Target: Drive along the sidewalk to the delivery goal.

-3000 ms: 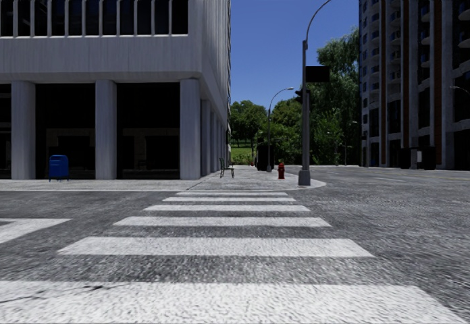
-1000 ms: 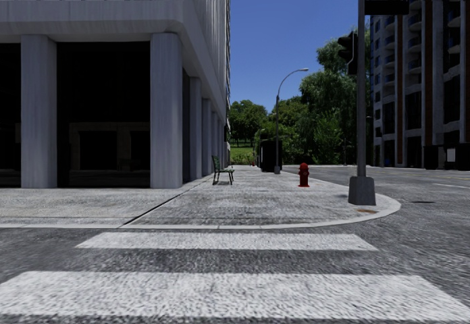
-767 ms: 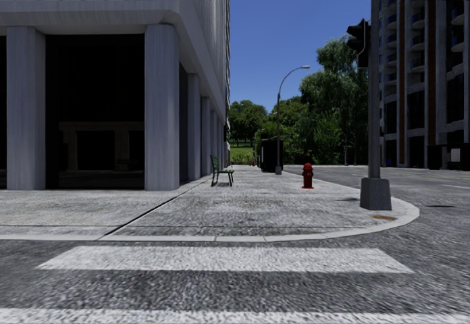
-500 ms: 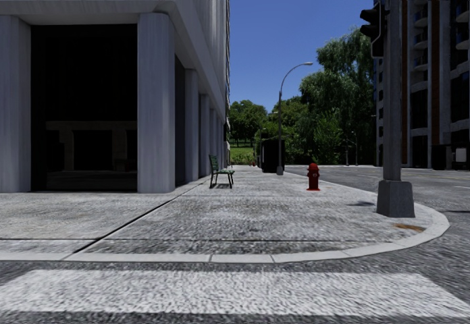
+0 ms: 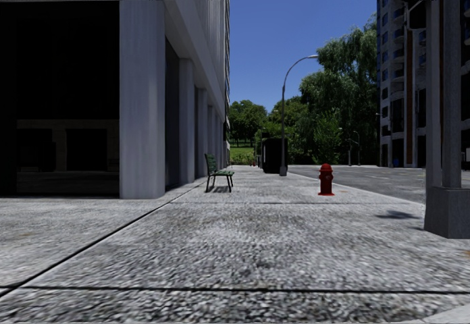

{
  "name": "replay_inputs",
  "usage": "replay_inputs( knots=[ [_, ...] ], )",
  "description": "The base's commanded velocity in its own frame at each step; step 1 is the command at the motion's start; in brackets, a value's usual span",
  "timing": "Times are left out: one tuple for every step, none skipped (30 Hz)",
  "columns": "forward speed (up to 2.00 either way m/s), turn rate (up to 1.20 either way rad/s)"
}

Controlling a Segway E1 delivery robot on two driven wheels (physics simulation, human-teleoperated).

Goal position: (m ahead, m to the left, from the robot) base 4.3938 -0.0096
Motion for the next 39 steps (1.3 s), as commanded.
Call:
replay_inputs(
  knots=[
    [2.00, 0.00],
    [2.00, 0.00],
    [2.00, 0.00],
    [2.00, 0.00],
    [2.00, 0.00],
    [2.00, 0.00],
    [2.00, 0.00],
    [2.00, 0.00],
    [2.00, 0.00],
    [2.00, 0.00],
    [2.00, 0.00],
    [2.00, 0.00],
    [2.00, 0.00],
    [2.00, 0.00],
    [2.00, 0.00],
    [2.00, 0.00],
    [2.00, 0.00],
    [2.00, 0.00],
    [2.00, 0.00],
    [2.00, 0.00],
    [2.00, 0.00],
    [2.00, 0.00],
    [2.00, 0.00],
    [2.00, 0.00],
    [2.00, 0.00],
    [2.00, 0.00],
    [2.00, 0.00],
    [2.00, 0.00],
    [2.00, 0.00],
    [2.00, 0.00],
    [2.00, 0.00],
    [2.00, 0.00],
    [2.00, 0.00],
    [2.00, 0.00],
    [2.00, 0.00],
    [2.00, 0.00],
    [2.00, 0.00],
    [2.00, 0.00],
    [2.00, 0.00]
  ],
)
